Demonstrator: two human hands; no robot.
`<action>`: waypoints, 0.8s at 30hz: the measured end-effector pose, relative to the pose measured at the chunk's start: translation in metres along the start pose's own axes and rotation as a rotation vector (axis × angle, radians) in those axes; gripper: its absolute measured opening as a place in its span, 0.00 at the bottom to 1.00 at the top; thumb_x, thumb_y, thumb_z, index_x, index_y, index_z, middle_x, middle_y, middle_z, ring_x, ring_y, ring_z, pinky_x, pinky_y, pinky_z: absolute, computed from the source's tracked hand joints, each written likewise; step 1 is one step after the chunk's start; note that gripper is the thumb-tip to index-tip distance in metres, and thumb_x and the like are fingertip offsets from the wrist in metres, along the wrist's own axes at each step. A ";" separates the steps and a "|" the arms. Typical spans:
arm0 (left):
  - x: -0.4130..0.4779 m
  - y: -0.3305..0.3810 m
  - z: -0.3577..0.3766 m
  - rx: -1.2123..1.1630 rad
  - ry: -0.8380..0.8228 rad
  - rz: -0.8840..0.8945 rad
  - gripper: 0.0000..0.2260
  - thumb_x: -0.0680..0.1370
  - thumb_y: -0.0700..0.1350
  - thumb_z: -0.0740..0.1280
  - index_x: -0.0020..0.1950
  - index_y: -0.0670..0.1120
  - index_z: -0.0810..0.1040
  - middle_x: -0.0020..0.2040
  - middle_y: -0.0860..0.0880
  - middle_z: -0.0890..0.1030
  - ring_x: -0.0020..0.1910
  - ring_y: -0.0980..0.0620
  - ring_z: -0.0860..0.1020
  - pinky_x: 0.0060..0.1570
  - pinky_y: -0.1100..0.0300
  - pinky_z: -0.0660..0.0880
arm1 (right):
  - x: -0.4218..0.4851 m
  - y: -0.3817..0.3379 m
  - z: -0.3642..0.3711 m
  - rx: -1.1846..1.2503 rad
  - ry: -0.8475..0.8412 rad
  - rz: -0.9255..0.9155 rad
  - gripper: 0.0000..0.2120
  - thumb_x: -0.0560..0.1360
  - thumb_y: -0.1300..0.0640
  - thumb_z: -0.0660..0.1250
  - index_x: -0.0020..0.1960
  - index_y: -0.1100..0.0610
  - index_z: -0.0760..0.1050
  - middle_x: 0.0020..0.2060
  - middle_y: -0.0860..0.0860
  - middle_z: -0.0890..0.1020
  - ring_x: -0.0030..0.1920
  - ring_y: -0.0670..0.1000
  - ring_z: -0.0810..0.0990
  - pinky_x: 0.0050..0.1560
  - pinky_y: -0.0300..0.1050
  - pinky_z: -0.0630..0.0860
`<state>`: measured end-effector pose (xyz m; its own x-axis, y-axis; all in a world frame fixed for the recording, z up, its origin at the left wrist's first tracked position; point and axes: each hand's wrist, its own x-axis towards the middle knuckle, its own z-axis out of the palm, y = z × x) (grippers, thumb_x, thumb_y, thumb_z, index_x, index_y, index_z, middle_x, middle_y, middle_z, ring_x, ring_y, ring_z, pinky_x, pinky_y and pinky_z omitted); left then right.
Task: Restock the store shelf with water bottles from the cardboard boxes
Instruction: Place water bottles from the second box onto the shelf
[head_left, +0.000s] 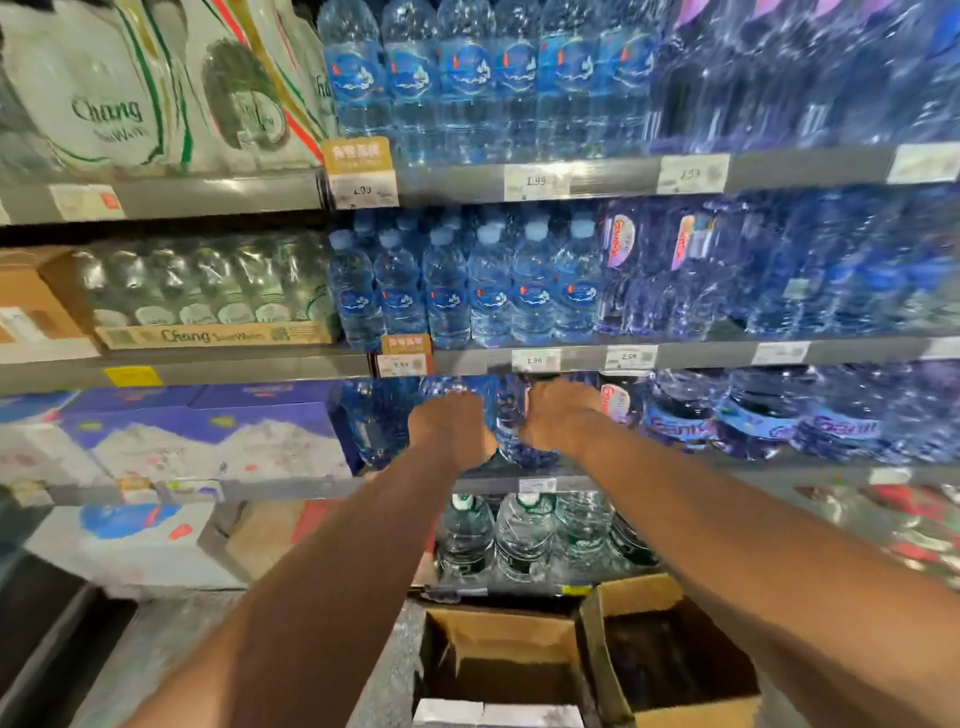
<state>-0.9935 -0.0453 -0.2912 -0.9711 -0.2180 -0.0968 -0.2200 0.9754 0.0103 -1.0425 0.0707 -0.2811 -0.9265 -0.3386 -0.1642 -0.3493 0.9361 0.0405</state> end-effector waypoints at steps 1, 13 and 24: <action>-0.008 0.006 0.002 -0.010 0.007 0.016 0.12 0.77 0.48 0.63 0.57 0.45 0.77 0.56 0.45 0.79 0.54 0.43 0.78 0.43 0.54 0.72 | -0.009 0.003 0.004 -0.004 -0.002 0.009 0.20 0.75 0.50 0.63 0.64 0.57 0.72 0.60 0.53 0.77 0.59 0.56 0.77 0.47 0.47 0.73; -0.052 0.089 0.013 -0.006 -0.018 0.115 0.09 0.76 0.49 0.63 0.50 0.46 0.77 0.50 0.46 0.80 0.49 0.45 0.79 0.43 0.56 0.74 | -0.082 0.083 0.024 0.040 -0.030 0.150 0.20 0.74 0.49 0.65 0.63 0.56 0.72 0.56 0.52 0.79 0.53 0.54 0.78 0.43 0.45 0.70; -0.045 0.246 0.037 -0.097 -0.006 0.109 0.11 0.74 0.50 0.65 0.54 0.47 0.77 0.55 0.45 0.79 0.55 0.43 0.78 0.48 0.56 0.72 | -0.101 0.236 0.043 0.042 -0.038 0.117 0.20 0.74 0.50 0.64 0.64 0.54 0.72 0.61 0.53 0.77 0.60 0.56 0.77 0.51 0.47 0.74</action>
<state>-1.0008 0.2061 -0.3208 -0.9893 -0.1102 -0.0958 -0.1211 0.9857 0.1173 -1.0249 0.3296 -0.2971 -0.9544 -0.2233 -0.1981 -0.2318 0.9726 0.0204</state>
